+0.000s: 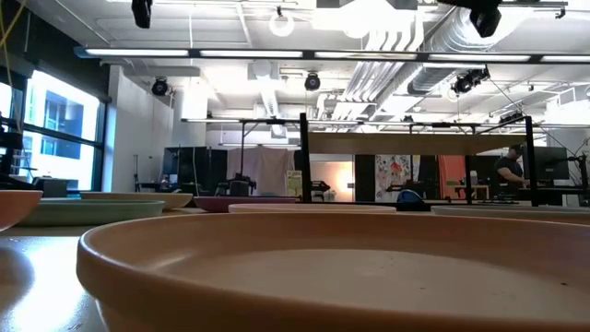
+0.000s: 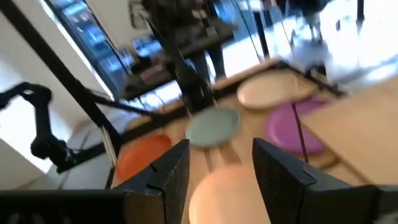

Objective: Place and stack plates onto a shelf
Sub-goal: Put the gray plate on the shelf

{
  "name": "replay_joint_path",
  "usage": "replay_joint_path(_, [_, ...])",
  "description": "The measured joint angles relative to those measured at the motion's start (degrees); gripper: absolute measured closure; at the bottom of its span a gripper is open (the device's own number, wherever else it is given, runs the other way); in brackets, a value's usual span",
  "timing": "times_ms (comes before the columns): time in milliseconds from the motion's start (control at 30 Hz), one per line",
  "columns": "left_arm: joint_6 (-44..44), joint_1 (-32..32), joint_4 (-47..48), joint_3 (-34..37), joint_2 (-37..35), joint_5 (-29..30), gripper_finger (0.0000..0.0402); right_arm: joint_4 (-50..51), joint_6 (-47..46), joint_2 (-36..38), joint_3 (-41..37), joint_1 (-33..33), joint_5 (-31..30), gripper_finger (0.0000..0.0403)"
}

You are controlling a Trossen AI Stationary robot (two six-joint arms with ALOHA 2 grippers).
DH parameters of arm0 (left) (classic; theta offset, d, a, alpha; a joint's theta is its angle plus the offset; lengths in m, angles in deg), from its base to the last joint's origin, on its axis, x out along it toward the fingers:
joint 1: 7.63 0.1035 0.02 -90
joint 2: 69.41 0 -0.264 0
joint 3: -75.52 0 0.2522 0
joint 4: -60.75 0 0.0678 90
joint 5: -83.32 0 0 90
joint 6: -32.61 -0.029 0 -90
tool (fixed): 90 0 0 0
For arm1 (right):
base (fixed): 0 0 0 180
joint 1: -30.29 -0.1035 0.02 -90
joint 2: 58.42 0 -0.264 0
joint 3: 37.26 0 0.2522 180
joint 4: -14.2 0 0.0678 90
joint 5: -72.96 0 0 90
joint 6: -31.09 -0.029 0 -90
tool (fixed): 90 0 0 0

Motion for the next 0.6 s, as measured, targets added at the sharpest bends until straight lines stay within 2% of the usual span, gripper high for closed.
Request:
replay_joint_path(167, [0.48,0.0,2.21,0.0,-0.03,0.01,0.0305,7.68,-5.52,-6.46,4.73,0.0,2.64,0.0245])
replay_joint_path(333, [0.52,0.0,3.73,0.0,-0.03,0.02,0.0305,10.61,-12.3,-12.21,6.26,-0.89,7.13,0.0245])
replay_joint_path(600, [0.54,0.02,4.2,0.0,-0.03,0.04,0.0305,14.0,-13.35,-22.48,6.26,-6.4,10.23,0.0245])
